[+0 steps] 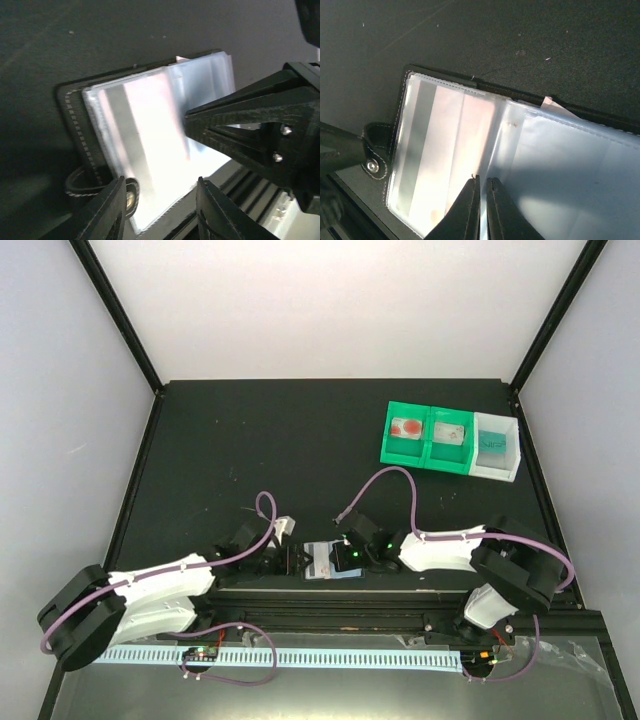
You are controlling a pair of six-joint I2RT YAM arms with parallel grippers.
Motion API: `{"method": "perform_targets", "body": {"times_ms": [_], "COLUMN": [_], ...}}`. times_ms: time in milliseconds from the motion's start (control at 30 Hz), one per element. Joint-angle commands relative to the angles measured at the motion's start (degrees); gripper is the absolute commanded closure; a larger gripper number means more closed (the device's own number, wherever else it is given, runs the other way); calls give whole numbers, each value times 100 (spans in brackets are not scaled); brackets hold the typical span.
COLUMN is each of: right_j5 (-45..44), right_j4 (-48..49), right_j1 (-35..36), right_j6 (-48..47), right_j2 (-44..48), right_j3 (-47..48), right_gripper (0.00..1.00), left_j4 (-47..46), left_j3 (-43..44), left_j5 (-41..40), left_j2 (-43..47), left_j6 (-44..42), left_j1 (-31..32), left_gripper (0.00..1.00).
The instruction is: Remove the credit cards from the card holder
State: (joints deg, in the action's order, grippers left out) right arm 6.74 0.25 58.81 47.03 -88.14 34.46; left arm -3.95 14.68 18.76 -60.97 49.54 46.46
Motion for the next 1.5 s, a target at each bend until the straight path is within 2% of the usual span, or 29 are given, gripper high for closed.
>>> {"method": "perform_targets", "body": {"times_ms": [0, 200, 300, 433, 633, 700, 800, 1100, 1467], "right_j5": [-189, -188, -149, 151, 110, 9, -273, -682, -1076], "right_j4": [-26, -73, -62, 291, 329, 168, -189, -725, -1077], "right_j1": [26, 26, 26, 21, 25, 25, 25, 25, 29], "right_j6": [13, 30, 52, 27, 54, -7, -149, -313, -411], "right_j2": [-139, -53, 41, 140, 92, -10, -127, -320, -382], "right_j3": [-112, -103, -97, -159, -66, 31, 183, 332, 334], "right_gripper": [93, 93, 93, 89, 84, 84, 84, 89, 93], "left_j4": [849, 1652, 1776, 1224, -67, -214, -409, -1601, -1363], "left_j3": [177, 327, 404, 201, -383, -460, -551, -725, -446], "left_j5": [-698, -1162, -992, -269, 577, 562, 576, 851, 457], "left_j2": [274, 493, 718, 1062, 1163, 1139, 1057, 592, 145], "left_j6": [-372, -565, -606, -473, 354, 456, 608, 1031, 848], "left_j1": [-40, -38, -40, -31, -15, 10, 22, 39, 41], "left_gripper": [59, 59, 59, 51, 50, 49, 38, 28, 25]}}
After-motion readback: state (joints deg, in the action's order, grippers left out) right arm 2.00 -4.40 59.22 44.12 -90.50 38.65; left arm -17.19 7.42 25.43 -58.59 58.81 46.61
